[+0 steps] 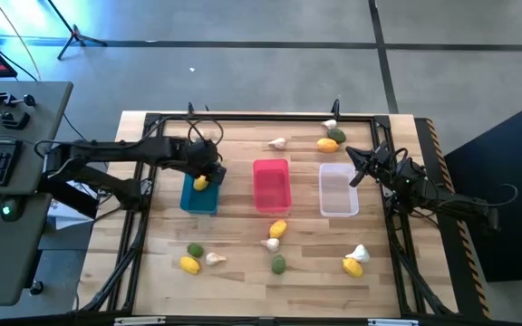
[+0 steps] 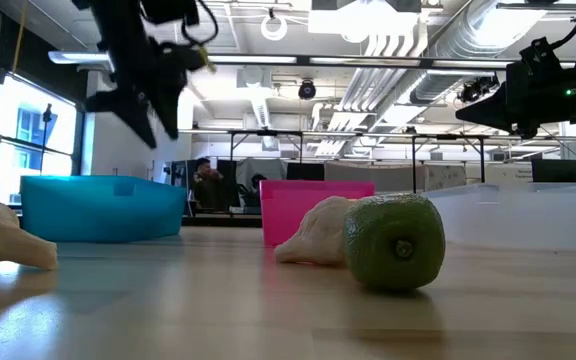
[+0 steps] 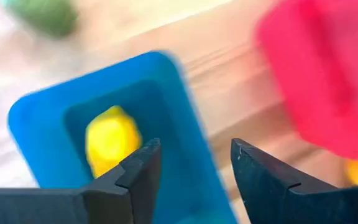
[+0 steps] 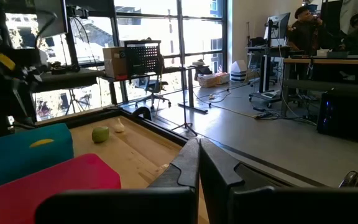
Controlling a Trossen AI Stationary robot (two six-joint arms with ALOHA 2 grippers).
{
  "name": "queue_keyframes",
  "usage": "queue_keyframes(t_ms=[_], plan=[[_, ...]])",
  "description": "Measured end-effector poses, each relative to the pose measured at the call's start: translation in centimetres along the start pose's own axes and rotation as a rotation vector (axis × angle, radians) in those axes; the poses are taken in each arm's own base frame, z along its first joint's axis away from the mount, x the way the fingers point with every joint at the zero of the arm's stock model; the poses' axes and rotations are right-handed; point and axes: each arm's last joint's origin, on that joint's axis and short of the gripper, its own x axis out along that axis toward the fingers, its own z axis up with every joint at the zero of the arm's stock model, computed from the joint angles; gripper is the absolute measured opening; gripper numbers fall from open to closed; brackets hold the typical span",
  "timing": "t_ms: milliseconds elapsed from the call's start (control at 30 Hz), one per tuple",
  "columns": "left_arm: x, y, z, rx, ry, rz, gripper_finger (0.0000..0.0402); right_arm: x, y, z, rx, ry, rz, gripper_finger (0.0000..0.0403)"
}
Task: Sort produce into baskets
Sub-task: Put the top yellow lemon into the blue bin
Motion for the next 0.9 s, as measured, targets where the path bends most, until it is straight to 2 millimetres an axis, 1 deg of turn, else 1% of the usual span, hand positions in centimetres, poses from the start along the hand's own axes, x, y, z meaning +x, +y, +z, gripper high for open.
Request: queue_keyframes(t_ms=[100, 233, 300, 367, 433, 533, 600, 700, 767, 900], plan=[[-1.7, -0.6, 0.1, 0.073, -0.041, -0.071, 0.0135, 0.0, 0.0, 0.0, 0.0, 0.0, -0.001, 0.0], [-3.1, -2.0, -0.2, 0.295, -0.17, -0.23, 0.007, 0.0, 0.0, 0.0, 0.0, 0.0, -0.001, 0.0], [-3.2, -2.3, -0.3, 0.345, -0.225, -0.289, 0.0029, 0.0, 0.0, 0.0, 0.0, 0.0, -0.001, 0.0], [-2.5, -2.1, -0.3, 0.338, -0.268, -0.332, 0.0008, 0.0, 0.0, 0.0, 0.0, -0.001, -0.001, 0.0], [-1.5, -1.9, -0.4, 0.326, -0.312, -0.394, 0.0009, 0.0, 0.0, 0.0, 0.0, -0.001, -0.001, 0.0], [0.1, -1.6, -0.6, 0.316, -0.378, -0.534, 0.0002, 0.0, 0.0, 0.1, 0.003, -0.008, 0.0, 0.0], [1.1, -1.2, -0.5, 0.309, -0.434, -0.609, 0.0002, 0.0, 0.0, 0.2, 0.032, -0.015, 0.001, 0.0], [2.0, -0.4, -0.4, 0.332, -0.522, -0.681, 0.0001, 0.0, 0.0, 0.2, 0.093, -0.022, 0.002, 0.0], [2.5, 0.4, -0.2, 0.332, -0.533, -0.722, 0.0001, 0.0, 0.0, 0.3, 0.096, -0.026, 0.002, 0.0], [2.5, 1.2, 0.7, 0.356, -0.584, -0.776, 0.0, -0.1, 0.0, 1.4, 0.192, -0.119, 0.0, 0.0]])
